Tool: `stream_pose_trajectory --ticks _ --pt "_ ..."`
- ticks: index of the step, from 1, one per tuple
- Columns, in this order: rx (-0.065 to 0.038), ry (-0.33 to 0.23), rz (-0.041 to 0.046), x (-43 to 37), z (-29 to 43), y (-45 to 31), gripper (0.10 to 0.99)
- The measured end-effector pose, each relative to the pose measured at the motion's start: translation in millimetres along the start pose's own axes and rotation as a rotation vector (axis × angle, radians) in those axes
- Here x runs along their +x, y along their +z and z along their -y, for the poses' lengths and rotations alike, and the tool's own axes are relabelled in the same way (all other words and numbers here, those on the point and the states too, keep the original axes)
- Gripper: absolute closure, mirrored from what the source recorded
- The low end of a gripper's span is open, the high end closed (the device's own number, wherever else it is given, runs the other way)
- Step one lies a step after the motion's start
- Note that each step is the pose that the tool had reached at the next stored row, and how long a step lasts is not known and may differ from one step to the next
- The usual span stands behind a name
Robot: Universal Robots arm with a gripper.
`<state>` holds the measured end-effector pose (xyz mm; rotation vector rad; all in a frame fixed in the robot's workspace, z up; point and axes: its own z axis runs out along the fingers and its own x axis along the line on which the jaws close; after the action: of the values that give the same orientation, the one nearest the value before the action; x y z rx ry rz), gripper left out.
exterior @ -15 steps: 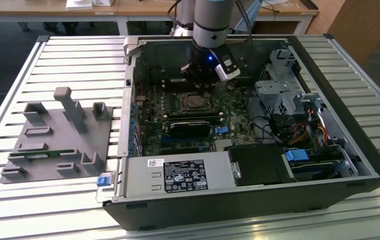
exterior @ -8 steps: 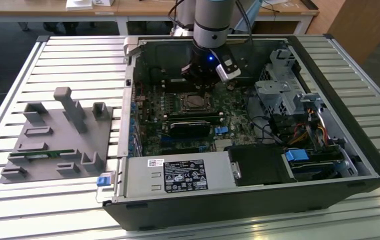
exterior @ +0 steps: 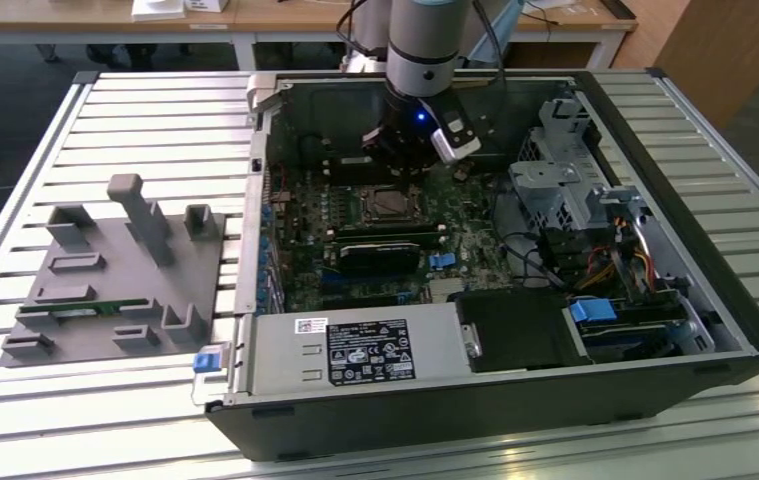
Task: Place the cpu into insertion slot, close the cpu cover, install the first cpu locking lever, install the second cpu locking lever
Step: 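Install the first cpu locking lever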
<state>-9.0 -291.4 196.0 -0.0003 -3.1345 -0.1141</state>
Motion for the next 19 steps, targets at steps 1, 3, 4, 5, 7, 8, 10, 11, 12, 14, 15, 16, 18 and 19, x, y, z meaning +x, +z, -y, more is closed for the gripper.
stream_pose_trajectory --ticks 1,3,4,5,7,8,10,11,12,14,15,16,18,19 --pt "-0.004 0.0 -0.0001 0.0 0.1 -0.2 0.98" --pt "-0.009 0.0 -0.0003 0.1 0.1 -0.2 0.98" --pt "-0.01 0.0 -0.0002 0.1 0.0 -0.5 0.98" --pt "-0.011 0.0 -0.0002 0.1 0.0 -1.4 0.98" --pt "-0.011 0.0 -0.0005 0.1 -0.1 -4.6 0.98" --pt "-0.011 0.0 -0.0004 0.1 -0.3 -6.9 0.98" --pt "-0.01 0.0 -0.0005 0.2 -0.7 -12.2 0.98" --pt "-0.011 0.0 -0.0004 0.2 -0.8 -14.3 0.98" --pt "-0.011 0.0 -0.0005 0.2 -0.9 -14.8 0.98" --pt "-0.011 0.0 -0.0004 0.2 -0.7 -14.8 0.98" --pt "-0.01 0.0 -0.0005 0.2 -0.4 -14.9 0.98" --pt "-0.01 0.0 -0.0004 0.2 -0.1 -14.9 0.98" --pt "-0.009 0.0 -0.0005 0.2 0.1 -14.9 0.98" --pt "-0.009 0.0 -0.0005 0.2 0.3 -14.9 0.98"
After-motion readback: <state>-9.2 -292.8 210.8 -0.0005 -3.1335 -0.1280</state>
